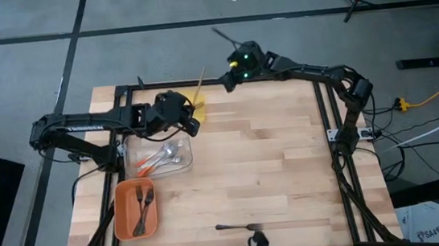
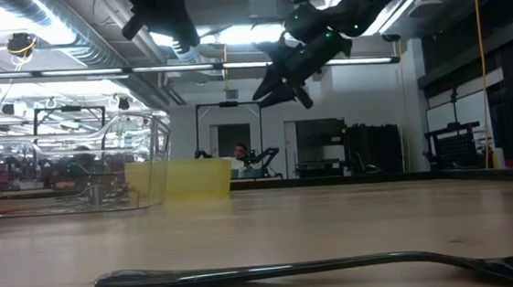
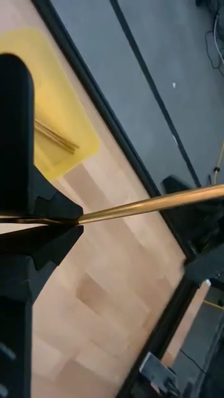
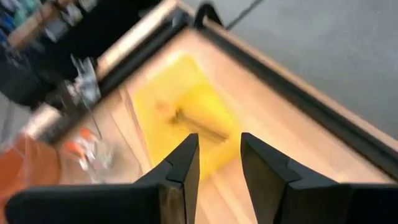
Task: Sort silverware by color (type)
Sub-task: Put the gold fork into the yellow bin
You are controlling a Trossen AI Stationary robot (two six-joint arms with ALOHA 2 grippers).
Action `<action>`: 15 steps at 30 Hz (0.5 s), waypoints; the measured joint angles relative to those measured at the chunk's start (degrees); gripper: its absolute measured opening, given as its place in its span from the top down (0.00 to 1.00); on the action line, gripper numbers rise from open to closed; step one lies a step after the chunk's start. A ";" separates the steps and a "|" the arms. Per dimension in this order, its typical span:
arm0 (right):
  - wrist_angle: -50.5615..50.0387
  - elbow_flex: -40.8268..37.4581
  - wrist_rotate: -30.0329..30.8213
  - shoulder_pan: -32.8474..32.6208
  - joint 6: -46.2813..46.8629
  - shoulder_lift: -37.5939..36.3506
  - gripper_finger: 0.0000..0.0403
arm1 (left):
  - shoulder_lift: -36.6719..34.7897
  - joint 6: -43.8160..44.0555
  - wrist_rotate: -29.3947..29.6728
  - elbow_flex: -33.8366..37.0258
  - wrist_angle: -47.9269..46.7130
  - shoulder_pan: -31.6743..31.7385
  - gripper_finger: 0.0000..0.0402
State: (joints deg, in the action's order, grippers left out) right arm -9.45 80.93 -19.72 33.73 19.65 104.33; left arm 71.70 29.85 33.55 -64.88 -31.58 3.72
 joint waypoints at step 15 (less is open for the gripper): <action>-3.63 0.00 5.79 -17.26 -7.26 0.00 0.73 | 0.04 -8.31 -1.65 0.00 -6.68 5.92 0.98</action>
State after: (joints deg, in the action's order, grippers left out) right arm -13.08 80.93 -13.93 16.47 12.38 104.33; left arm 71.75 21.53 31.90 -64.88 -38.26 9.64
